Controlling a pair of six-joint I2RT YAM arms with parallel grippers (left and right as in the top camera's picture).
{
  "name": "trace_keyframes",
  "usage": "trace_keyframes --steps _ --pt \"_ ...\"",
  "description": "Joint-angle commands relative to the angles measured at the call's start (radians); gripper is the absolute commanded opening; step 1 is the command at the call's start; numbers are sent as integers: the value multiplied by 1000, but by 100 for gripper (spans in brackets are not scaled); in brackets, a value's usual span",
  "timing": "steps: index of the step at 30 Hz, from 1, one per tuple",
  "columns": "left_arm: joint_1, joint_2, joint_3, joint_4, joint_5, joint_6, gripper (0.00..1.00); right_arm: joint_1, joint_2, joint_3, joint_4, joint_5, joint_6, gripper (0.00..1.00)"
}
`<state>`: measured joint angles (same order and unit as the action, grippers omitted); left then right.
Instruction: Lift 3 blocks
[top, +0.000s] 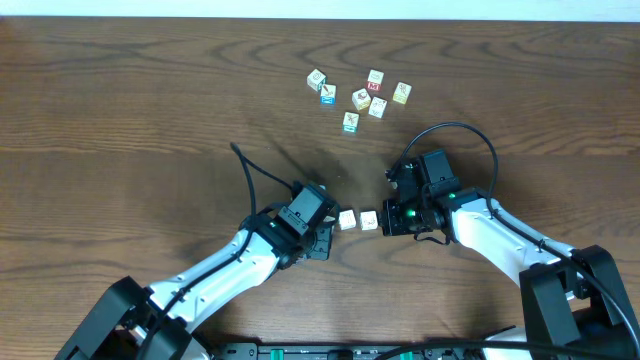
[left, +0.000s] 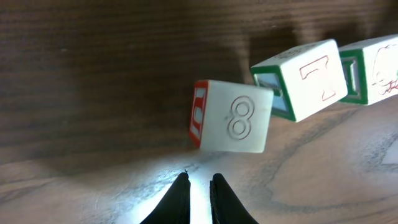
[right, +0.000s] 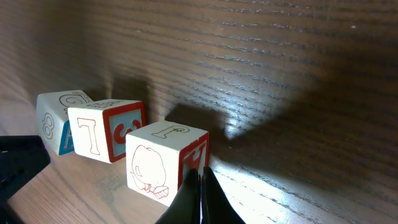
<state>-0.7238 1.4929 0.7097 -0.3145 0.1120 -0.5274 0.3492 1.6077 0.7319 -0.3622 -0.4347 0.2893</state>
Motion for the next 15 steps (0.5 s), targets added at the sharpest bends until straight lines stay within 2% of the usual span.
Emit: trace_keyframes --steps 1,15 --pt "-2 19 -7 22 11 -10 13 11 3 6 0 -12 10 1" --pt "-2 56 -7 101 11 -10 13 11 3 6 0 -12 10 1"
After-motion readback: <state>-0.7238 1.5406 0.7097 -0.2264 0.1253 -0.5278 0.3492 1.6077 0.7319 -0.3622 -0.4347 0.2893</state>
